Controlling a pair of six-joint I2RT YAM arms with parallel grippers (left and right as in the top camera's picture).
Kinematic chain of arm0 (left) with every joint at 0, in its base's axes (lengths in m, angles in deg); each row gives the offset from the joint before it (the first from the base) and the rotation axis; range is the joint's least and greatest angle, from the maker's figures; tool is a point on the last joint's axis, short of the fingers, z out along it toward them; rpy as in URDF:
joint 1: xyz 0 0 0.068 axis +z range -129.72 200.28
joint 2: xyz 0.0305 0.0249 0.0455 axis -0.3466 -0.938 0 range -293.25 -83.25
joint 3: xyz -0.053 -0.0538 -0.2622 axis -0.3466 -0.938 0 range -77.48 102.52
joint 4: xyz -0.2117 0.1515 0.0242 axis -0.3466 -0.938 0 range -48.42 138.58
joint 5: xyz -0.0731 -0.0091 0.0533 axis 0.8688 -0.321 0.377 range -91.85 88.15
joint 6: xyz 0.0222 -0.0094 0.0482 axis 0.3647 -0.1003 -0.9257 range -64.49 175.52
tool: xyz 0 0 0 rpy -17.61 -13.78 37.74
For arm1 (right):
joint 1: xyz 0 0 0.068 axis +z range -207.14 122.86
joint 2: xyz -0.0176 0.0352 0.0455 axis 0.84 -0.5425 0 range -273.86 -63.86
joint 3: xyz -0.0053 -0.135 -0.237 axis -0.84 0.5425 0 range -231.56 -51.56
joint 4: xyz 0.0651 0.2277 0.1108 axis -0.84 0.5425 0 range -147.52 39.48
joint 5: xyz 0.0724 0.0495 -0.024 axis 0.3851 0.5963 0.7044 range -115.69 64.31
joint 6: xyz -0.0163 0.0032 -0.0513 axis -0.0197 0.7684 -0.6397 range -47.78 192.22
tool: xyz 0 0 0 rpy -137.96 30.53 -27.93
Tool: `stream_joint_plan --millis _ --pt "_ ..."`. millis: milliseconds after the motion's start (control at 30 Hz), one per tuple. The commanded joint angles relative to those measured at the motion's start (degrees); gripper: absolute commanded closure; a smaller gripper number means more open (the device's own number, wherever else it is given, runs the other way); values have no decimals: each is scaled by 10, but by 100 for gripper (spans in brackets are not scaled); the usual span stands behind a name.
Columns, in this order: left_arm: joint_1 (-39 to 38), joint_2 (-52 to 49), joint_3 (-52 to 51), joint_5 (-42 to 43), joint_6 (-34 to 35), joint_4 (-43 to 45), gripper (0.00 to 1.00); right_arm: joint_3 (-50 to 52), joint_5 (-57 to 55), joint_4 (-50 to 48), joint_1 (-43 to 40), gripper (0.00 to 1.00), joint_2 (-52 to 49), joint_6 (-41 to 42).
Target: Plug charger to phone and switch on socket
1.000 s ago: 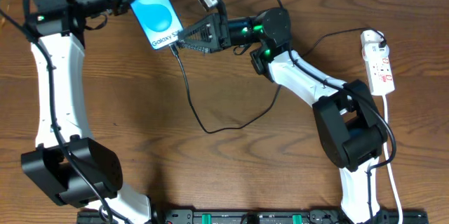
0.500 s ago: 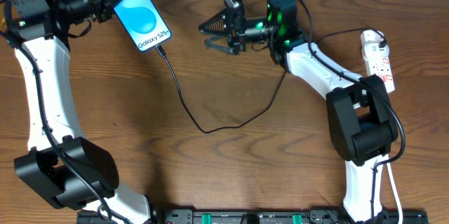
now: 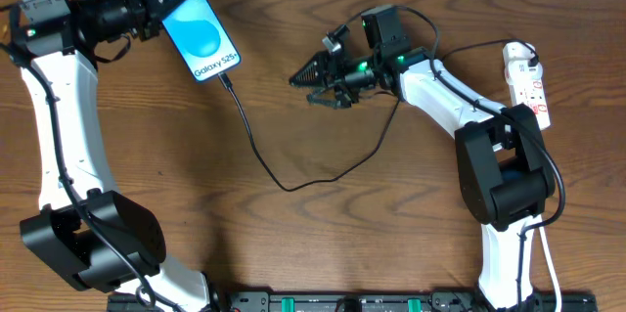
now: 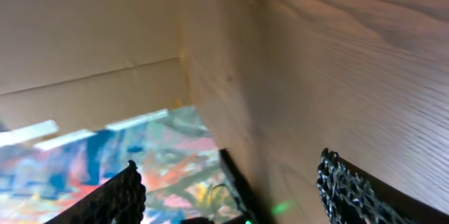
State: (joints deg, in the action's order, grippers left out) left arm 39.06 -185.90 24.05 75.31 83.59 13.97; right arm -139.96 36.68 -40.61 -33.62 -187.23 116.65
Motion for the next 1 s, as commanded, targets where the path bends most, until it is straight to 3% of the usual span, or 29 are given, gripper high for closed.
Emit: stream_joint_plan --millis 0,233,667,967 --pt "-8 0 -1 -3 -59 -41 92 -3 -78 53 1 20 4 -74" --pt "-55 0 -1 -104 -127 -130 92 -3 -157 133 1 19 31 -115" --pt "-191 -2 -2 -283 -130 -162 93 -3 -379 267 1 18 135 -116" --pt "-247 -3 -25 -316 -130 -156 93 -3 -412 299 1 19 205 -124"
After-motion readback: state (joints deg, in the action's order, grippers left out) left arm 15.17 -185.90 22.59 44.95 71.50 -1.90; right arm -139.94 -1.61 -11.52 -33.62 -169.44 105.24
